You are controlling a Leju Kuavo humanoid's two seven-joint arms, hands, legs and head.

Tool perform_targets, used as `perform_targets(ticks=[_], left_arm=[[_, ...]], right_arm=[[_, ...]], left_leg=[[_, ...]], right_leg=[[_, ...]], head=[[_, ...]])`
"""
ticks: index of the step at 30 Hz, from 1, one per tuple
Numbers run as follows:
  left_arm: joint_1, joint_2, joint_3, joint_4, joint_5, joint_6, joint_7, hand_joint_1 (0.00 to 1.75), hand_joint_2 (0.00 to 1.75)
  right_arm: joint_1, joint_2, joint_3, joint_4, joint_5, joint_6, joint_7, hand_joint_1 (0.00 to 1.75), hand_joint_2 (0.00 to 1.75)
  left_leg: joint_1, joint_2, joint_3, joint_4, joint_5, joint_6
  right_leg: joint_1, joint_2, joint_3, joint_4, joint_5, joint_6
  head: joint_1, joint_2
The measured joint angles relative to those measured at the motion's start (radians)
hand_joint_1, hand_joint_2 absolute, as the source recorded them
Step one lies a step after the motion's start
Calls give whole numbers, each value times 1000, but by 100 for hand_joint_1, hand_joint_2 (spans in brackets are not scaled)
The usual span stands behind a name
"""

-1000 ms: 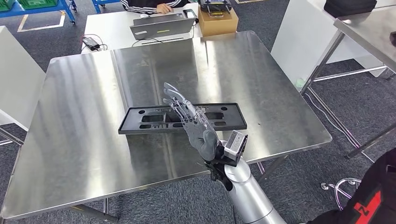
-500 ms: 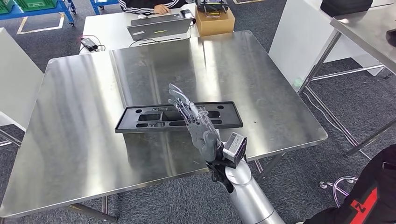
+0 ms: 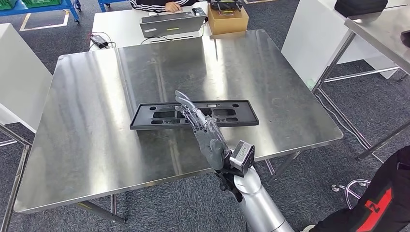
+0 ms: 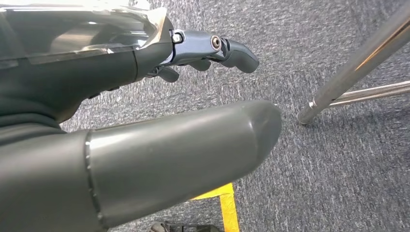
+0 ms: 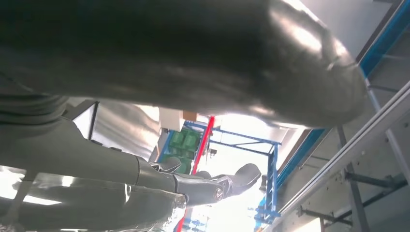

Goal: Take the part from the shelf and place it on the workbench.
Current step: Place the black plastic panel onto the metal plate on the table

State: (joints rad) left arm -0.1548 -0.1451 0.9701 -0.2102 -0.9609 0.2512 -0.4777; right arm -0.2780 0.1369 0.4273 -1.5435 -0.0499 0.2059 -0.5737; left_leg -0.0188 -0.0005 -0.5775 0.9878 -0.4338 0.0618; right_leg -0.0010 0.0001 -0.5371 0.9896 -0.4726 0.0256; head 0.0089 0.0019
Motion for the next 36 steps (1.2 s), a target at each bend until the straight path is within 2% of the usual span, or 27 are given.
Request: perform_targets(ticks=[1, 3, 4, 6, 8, 9, 10, 11, 13, 14, 15, 17, 19, 20, 21, 23, 24, 25, 26, 28, 29, 30, 31, 32, 34, 35, 36], left_arm=[[0, -1, -1, 0, -1, 0, 1, 0, 0], [0, 0, -3, 0, -1, 0, 3, 0, 0], [0, 1, -4, 0, -1, 1, 3, 0, 0], [-1, 3, -6, 0, -1, 1, 4, 0, 0], [0, 2, -6, 0, -1, 1, 4, 0, 0], [0, 3, -6, 0, -1, 1, 5, 0, 0], [0, 3, -6, 0, -1, 1, 5, 0, 0], [0, 3, -6, 0, -1, 2, 5, 0, 0], [-1, 4, -6, 0, -1, 2, 5, 0, 0], [-1, 4, -6, 0, -1, 2, 5, 0, 0], [-2, 3, -6, 0, -1, 2, 5, 0, 0], [-2, 2, -6, 0, 0, 4, 5, 0, 0], [-1, 2, -6, 0, 1, 5, 4, 0, 0], [-2, 2, -6, 0, 3, 7, 3, 0, 0], [-2, 2, -6, 0, 4, 9, 3, 0, 0], [-1, 2, -6, 0, 7, 12, 1, 0, 0], [0, 2, -6, 0, 8, 13, 1, 0, 0], [0, 2, -6, 0, 9, 13, 0, 0, 0], [1, 2, -6, 0, 9, 13, -1, 0, 0], [2, 2, -6, 0, 10, 13, -5, 0, 0], [2, 2, -6, 0, 10, 12, -8, 0, 0], [2, 2, -6, 0, 11, 11, -11, 0, 0], [2, 2, -6, 0, 11, 9, -13, 0, 0], [2, 2, -6, 0, 10, 7, -14, 0, 0], [3, 3, -6, 0, 10, 3, -16, 0, 0], [3, 4, -6, 0, 10, 2, -16, 0, 0], [3, 5, -6, 0, 10, 2, -16, 0, 0]], right_arm=[[0, 0, 0, 0, 2, -2, 0, 0, 0], [1, 0, 0, -1, 5, -4, 0, 0, 0], [0, 1, 0, -2, 6, -4, 0, 0, 0], [0, 2, 0, -3, 6, -4, 0, 0, 0], [2, 3, 0, -3, 6, -4, 0, 0, 0], [3, 2, 0, -3, 6, -4, 0, 0, 0], [4, 2, 0, -3, 6, -4, 0, 0, 0], [5, 2, 0, -3, 6, -4, 0, 0, 0], [6, 2, 0, -3, 6, -4, 0, 0, 0], [6, 3, 0, -4, 6, -4, 0, 0, 0], [5, 4, 0, -4, 6, -4, 1, 0, 0], [5, 6, 0, -4, 6, -4, 1, 0, 0], [4, 7, 1, -4, 6, -4, 2, 0, 0], [4, 7, 1, -4, 6, -4, 2, 0, 0], [3, 7, 1, -4, 5, -4, 3, 0, 0], [2, 7, 2, -3, 5, -4, 5, 0, 0], [2, 6, 2, -1, 5, -4, 5, 0, 0], [2, 6, 2, 0, 4, -3, 5, 0, 0], [2, 6, 2, 2, 4, -3, 5, 0, 0], [-2, 6, 3, 3, 4, -3, 6, 0, 0], [-5, 6, 4, 4, 4, -3, 6, 0, 0], [-8, 7, 5, 4, 4, -4, 6, 0, 0], [-10, 7, 5, 4, 4, -5, 7, 0, 0], [-11, 8, 5, 4, 4, -7, 7, 0, 0], [-12, 8, 6, 5, 4, -12, 7, 0, 0], [-11, 9, 6, 5, 5, -14, 7, 0, 0], [-10, 9, 7, 5, 5, -16, 7, 0, 0]], left_leg=[[-1, 1, -2, 1, 2, -4], [2, 1, -5, 3, 3, -14], [3, 0, -12, 15, -8, -20], [11, -3, -45, 92, -69, -34], [22, -3, -98, 229, -146, -50], [28, -2, -114, 277, -167, -56], [33, -2, -113, 291, -167, -62], [38, -2, -90, 261, -149, -66], [46, -2, -3, 122, -97, -72], [46, -4, 31, 61, -79, -70], [45, -6, 50, 24, -70, -67], [37, -9, 49, 14, -63, -54], [35, -6, 41, 9, -48, -33], [34, -5, 35, 5, -38, -21], [35, -3, 28, 1, -28, -11], [30, -1, 8, 2, -14, -2], [28, -1, -2, 2, -7, -1], [26, 0, -10, 2, 0, -1], [25, -1, -18, 2, 6, -2], [23, -3, -29, 3, 17, -7], [22, -4, -33, 4, 22, -11], [21, -4, -35, 5, 27, -16], [20, -4, -37, 6, 32, -21], [20, -4, -38, 6, 37, -28], [22, -5, -46, 11, 36, -39], [23, -4, -56, 27, 17, -45], [26, -4, -71, 63, -18, -50]], right_leg=[[2, 0, 5, -12, 4, -5], [-4, -1, 4, -16, 15, -14], [-9, -2, 3, -20, 21, -20], [-18, -4, -4, -25, 33, -29], [-18, -5, -17, -24, 40, -31], [-18, -6, -24, -23, 45, -30], [-19, -6, -31, -21, 48, -27], [-21, -6, -36, -18, 51, -24], [-23, -5, -45, -9, 55, -19], [-21, -5, -49, -4, 57, -14], [-19, -5, -53, -1, 60, -8], [-15, -5, -58, -2, 69, 8], [-15, -4, -69, 5, 67, 20], [-15, -4, -83, 28, 49, 19], [-16, -3, -105, 76, 17, 14], [-16, -3, -158, 216, -59, 4], [-16, -2, -175, 276, -84, 5], [-16, -2, -173, 299, -94, 10], [-15, -2, -150, 282, -90, 17], [-15, -2, -46, 139, -58, 27], [-13, -2, 4, 65, -43, 26], [-10, -1, 38, 13, -33, 23], [-8, 0, 51, -12, -29, 19], [-5, 1, 48, -15, -25, 15], [-13, 0, 36, -20, -15, 1], [-18, -1, 31, -23, -8, -10], [-22, -2, 26, -25, 1, -19]], head=[[0, 0], [0, 0], [0, 0], [-2, 0], [-4, 0], [-3, 0], [-4, 0], [-4, 0], [-4, 0], [-3, 0], [-1, 0], [1, 0], [2, 0], [3, 0], [5, 0], [7, 0], [7, 0], [7, 0], [7, 0], [7, 0], [7, 0], [7, 0], [7, 0], [7, 0], [8, 0], [7, 0], [7, 0]])
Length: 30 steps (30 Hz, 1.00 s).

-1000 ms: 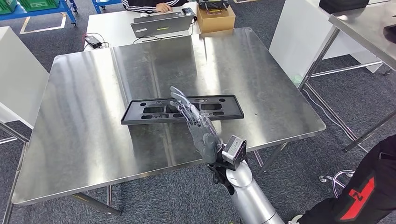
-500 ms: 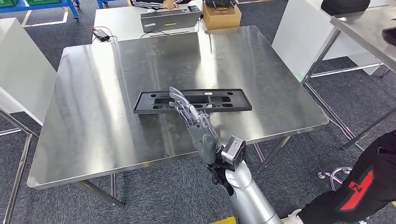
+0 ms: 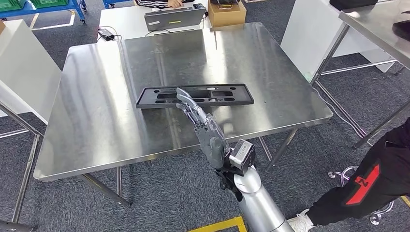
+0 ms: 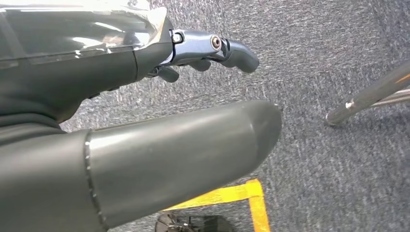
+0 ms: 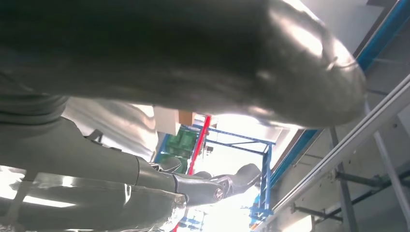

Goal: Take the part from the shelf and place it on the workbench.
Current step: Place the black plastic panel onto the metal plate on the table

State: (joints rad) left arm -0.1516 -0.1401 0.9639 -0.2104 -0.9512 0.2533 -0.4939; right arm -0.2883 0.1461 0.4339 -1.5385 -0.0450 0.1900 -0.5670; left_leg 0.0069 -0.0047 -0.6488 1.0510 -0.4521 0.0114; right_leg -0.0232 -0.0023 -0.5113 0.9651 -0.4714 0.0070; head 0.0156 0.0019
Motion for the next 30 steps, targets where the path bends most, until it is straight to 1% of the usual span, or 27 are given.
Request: perform_targets(ticks=[2, 3, 4, 5, 6, 7, 8, 9, 10, 13, 14, 15, 16, 17, 18, 19, 20, 21, 22, 23, 24, 25, 26, 27, 28, 29, 30], left_arm=[[0, 1, 0, 0, 0, 0, 0, 0, 0], [1, 1, 0, 0, 0, 0, 0, 0, 0], [1, 1, 0, 0, 0, 0, 0, 0, 0], [2, 2, 0, 0, 0, 0, 0, 0, 0], [2, 3, 0, 0, 0, 0, 1, 0, 0], [2, 4, 0, 0, 0, 0, 1, 0, 0], [1, 4, 0, 0, 0, 0, 1, 0, 0], [1, 4, 0, 0, 0, 0, 1, 0, 0], [1, 4, 0, 0, 1, 0, 1, 0, 0], [2, 4, 0, 0, 5, 1, 1, 0, 0], [2, 3, 0, 0, 7, 1, 1, 0, 0], [2, 3, 0, 0, 8, 1, 0, 0, 0], [2, 3, 0, 0, 9, 1, -1, 0, 0], [2, 3, 0, 0, 9, 1, -1, 0, 0], [3, 3, 0, 0, 9, 1, -2, 0, 0], [4, 2, 0, 0, 9, 1, -2, 0, 0], [4, 2, 0, 0, 9, 1, -2, 0, 0], [5, 1, 0, 0, 9, 1, -2, 0, 0], [5, 0, 0, 0, 9, 1, -2, 0, 0], [5, 0, 0, 0, 9, 1, -2, 0, 0], [5, -1, 0, 0, 9, 1, -3, 0, 0], [5, -2, 0, 0, 9, 1, -3, 0, 0], [6, -2, 0, 0, 9, 1, -3, 0, 0], [6, -3, 0, 0, 9, 2, -3, 0, 0], [7, -3, 0, 0, 9, 2, -3, 0, 0], [8, -3, 0, 0, 9, 2, -3, 0, 0], [8, -2, 0, 0, 9, 2, -3, 0, 0]], right_arm=[[4, 1, 1, 0, 0, -2, 0, 0, 0], [7, 1, 1, 1, 0, -3, 0, 0, 0], [11, 0, 1, 1, 0, -4, -1, 0, 0], [14, 0, 1, 1, 1, -5, -1, 0, 0], [16, 0, 1, 2, 1, -5, -2, 0, 0], [17, 0, 1, 2, 2, -6, -2, 0, 0], [17, 0, 1, 2, 2, -7, -3, 0, 0], [17, 0, 2, 2, 3, -7, -4, 0, 0], [17, 0, 2, 2, 3, -8, -5, 0, 0], [17, 0, 6, 2, 4, -9, -7, 0, 0], [17, 0, 7, 2, 5, -11, -7, 0, 0], [17, -1, 7, 2, 8, -15, -8, 0, 0], [17, -2, 8, 2, 12, -20, -8, 0, 0], [17, -3, 8, 3, 16, -25, -8, 0, 0], [18, -4, 9, 4, 18, -29, -8, 0, 0], [18, -6, 9, 5, 20, -32, -8, 0, 0], [19, -8, 9, 7, 21, -32, -8, 0, 0], [20, -9, 9, 8, 21, -33, -8, 0, 0], [19, -10, 9, 8, 21, -33, -8, 0, 0], [18, -10, 10, 8, 21, -33, -8, 0, 0], [18, -10, 10, 8, 21, -33, -8, 0, 0], [17, -10, 10, 8, 22, -33, -8, 0, 0], [16, -10, 11, 8, 22, -33, -9, 0, 0], [17, -10, 11, 8, 22, -33, -9, 0, 0], [16, -10, 11, 9, 22, -33, -9, 0, 0], [16, -10, 11, 9, 22, -34, -9, 0, 0], [15, -10, 12, 10, 24, -37, -8, 0, 0]], left_leg=[[5, 1, -43, 124, -92, -12], [8, 1, -60, 185, -123, -17], [11, 1, -64, 220, -133, -21], [13, 2, -49, 218, -124, -24], [17, 2, -13, 174, -102, -26], [21, 2, 37, 104, -77, -28], [21, 1, 83, 37, -61, -28], [20, -2, 114, -12, -50, -24], [17, -4, 127, -37, -49, -19], [11, -4, 113, -44, -38, 8], [11, -2, 107, -46, -30, 20], [11, 0, 100, -49, -21, 30], [10, 1, 92, -50, -13, 38], [7, 1, 82, -50, -6, 43], [5, 2, 72, -49, 1, 45], [3, 2, 63, -49, 8, 46], [2, 2, 55, -48, 14, 46], [1, 2, 49, -48, 20, 45], [0, 1, 44, -48, 25, 43], [-2, 1, 40, -48, 30, 40], [-3, 0, 37, -49, 35, 35], [-4, 0, 35, -48, 41, 30], [-4, 0, 33, -48, 46, 24], [-4, 0, 31, -49, 52, 18], [-3, 0, 28, -46, 52, 12], [-1, 0, 22, -37, 41, 7], [1, 1, 11, -13, 16, 2]], right_leg=[[0, -2, -18, 1, 16, -9], [1, -2, -28, 2, 23, -8], [0, -3, -38, 4, 29, -6], [-1, -3, -46, 6, 34, -3], [-2, -3, -53, 10, 37, 1], [-4, -3, -59, 16, 39, 4], [-4, -3, -66, 22, 41, 8], [-2, -3, -70, 27, 44, 12], [0, -2, -74, 31, 47, 18], [4, -1, -85, 32, 58, 40], [4, -1, -95, 44, 48, 43], [4, 0, -112, 76, 25, 40], [2, 0, -137, 133, -11, 35], [2, 0, -165, 205, -50, 31], [2, 0, -189, 275, -82, 30], [3, 0, -200, 322, -101, 33], [4, 0, -189, 327, -102, 39], [4, 0, -155, 287, -90, 46], [5, 0, -103, 213, -71, 50], [7, 0, -48, 130, -56, 50], [11, 1, -7, 66, -42, 47], [14, 2, 15, 27, -35, 42], [18, 2, 20, 15, -32, 37], [19, 3, 14, 17, -25, 33], [13, 3, 10, 14, -21, 26], [9, 2, 5, 13, -15, 16], [4, 1, 0, 11, -8, 5]], head=[[-1, 0], [-2, 0], [-2, 0], [-2, 0], [-2, 0], [-2, 0], [-2, 0], [0, 0], [0, 0], [3, 0], [4, 0], [4, 0], [5, 0], [6, 0], [6, 0], [6, 0], [6, 0], [6, 0], [6, 0], [6, 0], [6, 0], [6, 0], [7, 0], [7, 0], [8, 0], [8, 0], [7, 0]])
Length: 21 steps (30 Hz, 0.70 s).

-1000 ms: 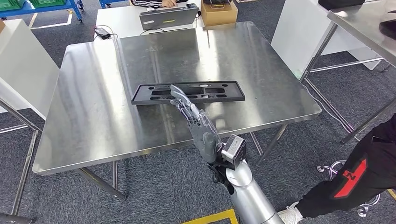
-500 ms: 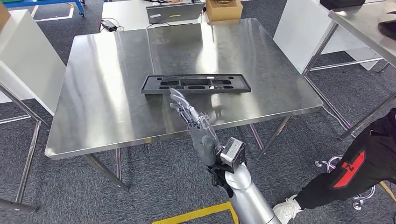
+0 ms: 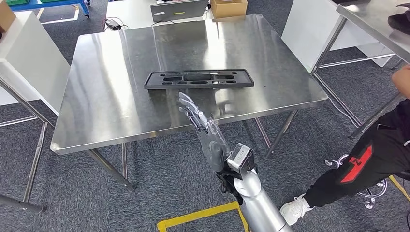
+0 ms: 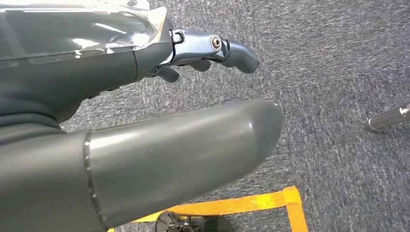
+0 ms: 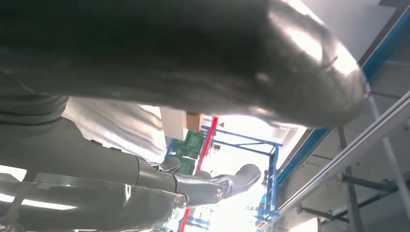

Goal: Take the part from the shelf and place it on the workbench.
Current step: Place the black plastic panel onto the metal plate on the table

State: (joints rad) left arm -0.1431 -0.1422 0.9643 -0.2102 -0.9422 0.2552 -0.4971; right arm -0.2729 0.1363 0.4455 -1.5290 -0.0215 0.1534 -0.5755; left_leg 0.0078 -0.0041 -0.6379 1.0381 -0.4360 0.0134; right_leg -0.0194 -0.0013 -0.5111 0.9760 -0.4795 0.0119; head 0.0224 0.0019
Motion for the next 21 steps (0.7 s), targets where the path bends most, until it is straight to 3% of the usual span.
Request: perform_targets(ticks=[2, 4, 5, 6, 8, 10, 14, 16, 18, 19, 20, 21], left_arm=[[1, 1, 0, 0, 0, 1, 0, 0, 0], [3, 1, 0, 0, 0, 2, 0, 0, 0], [4, 1, 0, 0, 0, 3, 0, 0, 0], [5, 2, 0, 0, 1, 5, 0, 0, 0], [5, 3, 1, 0, 4, 9, -3, 0, 0], [5, 4, 2, 0, 10, 13, -8, 0, 0], [7, 5, 7, 0, 23, 19, -21, 0, 0], [8, 6, 11, 0, 29, 23, -27, 0, 0], [13, 7, 16, 0, 36, 27, -33, 0, 0], [17, 7, 20, 0, 38, 28, -37, 0, 0], [22, 7, 23, 0, 40, 28, -40, 0, 0], [27, 7, 26, 0, 42, 29, -44, 0, 0]], right_arm=[[1, 0, 1, 2, 7, -15, 2, 0, 0], [9, 0, -1, 9, 16, -41, 6, 0, 0], [16, -1, -2, 14, 21, -54, 7, 0, 0], [24, -2, -4, 22, 28, -68, 8, 0, 0], [41, -6, -8, 42, 52, -101, 7, 0, 0], [60, -9, -14, 71, 103, -158, 3, 0, 0], [122, -17, -24, 167, 227, -301, 19, 0, 0], [164, -24, -41, 228, 247, -363, 34, 0, 0], [201, -33, -68, 295, 248, -413, 50, 0, 0], [216, -39, -85, 332, 246, -433, 58, 0, 0], [228, -44, -104, 371, 243, -451, 65, 0, 0], [235, -50, -125, 413, 242, -469, 69, 0, 0]], left_leg=[[4, 1, -38, 102, -82, -10], [8, 1, -71, 213, -138, -20], [11, 1, -67, 230, -139, -24], [15, 1, -43, 208, -121, -27], [23, 1, 45, 82, -78, -32], [21, -3, 99, -8, -61, -25], [13, -5, 93, -29, -48, 10], [13, -4, 84, -38, -32, 31], [10, -3, 69, -38, -21, 40], [8, -2, 61, -38, -15, 41], [7, -2, 55, -37, -10, 41], [6, -1, 50, -37, -6, 40]], right_leg=[[-2, -2, -15, 0, 14, -15], [-1, -4, -33, 2, 25, -15], [-1, -4, -42, 5, 30, -13], [-1, -5, -49, 8, 34, -11], [-3, -4, -61, 17, 39, -5], [0, -5, -71, 24, 44, 4], [5, -4, -85, 28, 52, 29], [5, -3, -116, 92, 10, 25], [3, -2, -173, 228, -59, 16], [3, -2, -193, 285, -83, 16], [3, -1, -195, 309, -92, 21], [3, -1, -175, 289, -86, 27]], head=[[-2, 0], [-3, 0], [-3, 0], [-3, 0], [-3, 0], [-3, 0], [-1, 0], [0, 0], [2, 0], [2, 0], [2, 0], [2, 0]])
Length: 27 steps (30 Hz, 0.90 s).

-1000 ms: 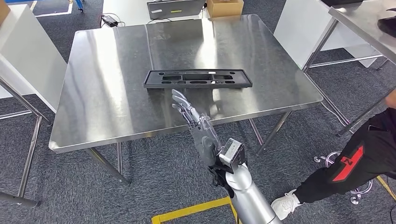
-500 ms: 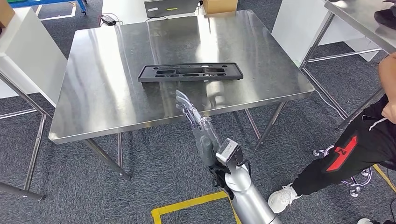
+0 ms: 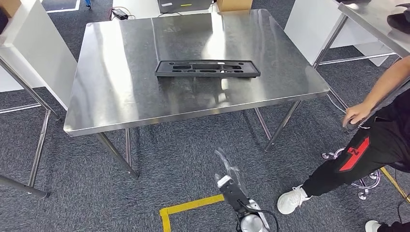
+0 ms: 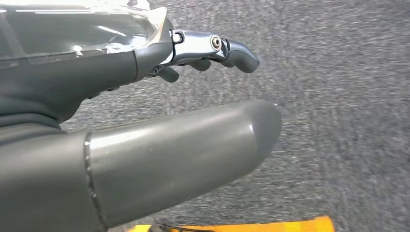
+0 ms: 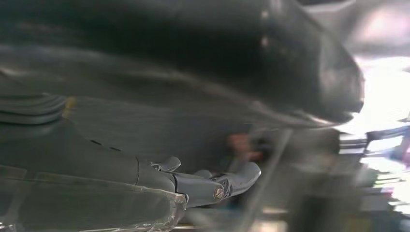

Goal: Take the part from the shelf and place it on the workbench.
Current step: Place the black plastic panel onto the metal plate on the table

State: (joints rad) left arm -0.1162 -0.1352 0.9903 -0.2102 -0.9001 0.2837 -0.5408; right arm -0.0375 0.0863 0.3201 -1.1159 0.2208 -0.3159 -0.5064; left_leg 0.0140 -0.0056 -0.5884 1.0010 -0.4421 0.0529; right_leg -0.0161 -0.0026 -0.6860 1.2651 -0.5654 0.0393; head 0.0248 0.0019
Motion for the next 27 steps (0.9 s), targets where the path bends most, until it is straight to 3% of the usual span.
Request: perform_targets(ticks=[2, 4, 6, 8, 9, 11, 13, 14, 15, 16, 18, 20, 23, 24, 25, 27], left_arm=[[7, 0, 4, 0, 5, 1, -7, 0, 0], [9, 0, 8, 0, 9, 2, -13, 0, 0], [9, 0, 14, 0, 11, 4, -17, 0, 0], [11, 1, 21, 0, 11, 4, -20, 0, 0], [13, 2, 24, 0, 11, 4, -22, 0, 0], [15, 4, 27, 0, 11, 3, -24, 0, 0], [16, 6, 28, 0, 10, 1, -25, 0, 0], [17, 7, 28, 0, 10, 0, -26, 0, 0], [18, 9, 28, 0, 10, 0, -28, 0, 0], [19, 10, 28, 0, 9, -1, -29, 0, 0], [19, 15, 29, 0, 9, -2, -32, 0, 0], [17, 18, 29, 0, 8, -2, -35, 0, 0], [17, 19, 29, 0, 5, -3, -37, 0, 0], [16, 18, 29, 0, 3, -5, -37, 0, 0], [15, 18, 29, 0, 2, -7, -37, 0, 0], [14, 18, 29, 0, -1, -12, -38, 0, 0]], right_arm=[[1, -10, -48, 91, 10, -43, 5, 0, 0], [-17, -18, -96, 193, 38, -97, 19, 0, 0], [-42, -30, -143, 316, 63, -148, 50, 0, 0], [-61, -44, -191, 442, 72, -171, 96, 0, 0], [-67, -52, -214, 500, 72, -170, 126, 0, 0], [-69, -66, -253, 600, 71, -149, 196, 0, 0], [-61, -77, -279, 681, 68, -115, 274, 0, 0], [-55, -81, -290, 715, 66, -95, 312, 0, 0], [-49, -84, -299, 744, 63, -77, 346, 0, 0], [-42, -87, -308, 769, 61, -62, 374, 0, 0], [-33, -91, -320, 806, 61, -46, 402, 0, 0], [-30, -93, -328, 832, 62, -40, 411, 0, 0], [-30, -96, -339, 860, 59, -25, 442, 0, 0], [-29, -97, -343, 869, 55, -14, 460, 0, 0], [-27, -99, -347, 877, 51, -1, 480, 0, 0], [-21, -102, -354, 892, 45, 26, 522, 0, 0]], left_leg=[[-1, 0, -7, 1, 8, -6], [-4, 1, -10, 2, 15, -14], [-6, 1, -11, 1, 21, -25], [-3, 0, -14, 4, 19, -36], [-1, 0, -22, 21, 1, -41], [2, 1, -59, 119, -74, -50], [4, 2, -105, 252, -147, -56], [4, 2, -112, 286, -158, -58], [5, 3, -99, 280, -149, -57], [5, 3, -67, 234, -125, -55], [3, 2, 18, 93, -71, -45], [-2, 2, 60, 11, -52, -35], [-6, 4, 57, -4, -41, -18], [-5, 5, 55, -11, -33, -9], [-2, 7, 52, -18, -24, -2], [-1, 10, 39, -22, -12, 5]], right_leg=[[-1, 0, 94, -143, 37, 12], [3, 1, 163, -265, 66, 11], [9, 3, 170, -288, 74, 1], [4, 0, 170, -290, 83, -13], [0, -2, 170, -291, 89, -21], [-4, -5, 165, -292, 99, -35], [-1, -8, 153, -289, 105, -40], [0, -8, 148, -287, 107, -40], [1, -9, 144, -285, 108, -39], [1, -9, 143, -283, 108, -38], [3, -7, 141, -278, 109, -35], [7, -6, 134, -275, 114, -27], [9, -5, 124, -275, 122, -8], [9, -4, 116, -263, 112, -6], [10, -3, 100, -232, 90, -8], [6, 0, 49, -111, 22, -15]], head=[[0, 0], [-1, 0], [-1, 0], [-2, 0], [-2, 0], [-4, 0], [-5, 0], [-5, 0], [-5, 0], [-5, 0], [-5, 0], [-4, 0], [-4, 0], [-3, 0], [-1, 0], [2, 0]])
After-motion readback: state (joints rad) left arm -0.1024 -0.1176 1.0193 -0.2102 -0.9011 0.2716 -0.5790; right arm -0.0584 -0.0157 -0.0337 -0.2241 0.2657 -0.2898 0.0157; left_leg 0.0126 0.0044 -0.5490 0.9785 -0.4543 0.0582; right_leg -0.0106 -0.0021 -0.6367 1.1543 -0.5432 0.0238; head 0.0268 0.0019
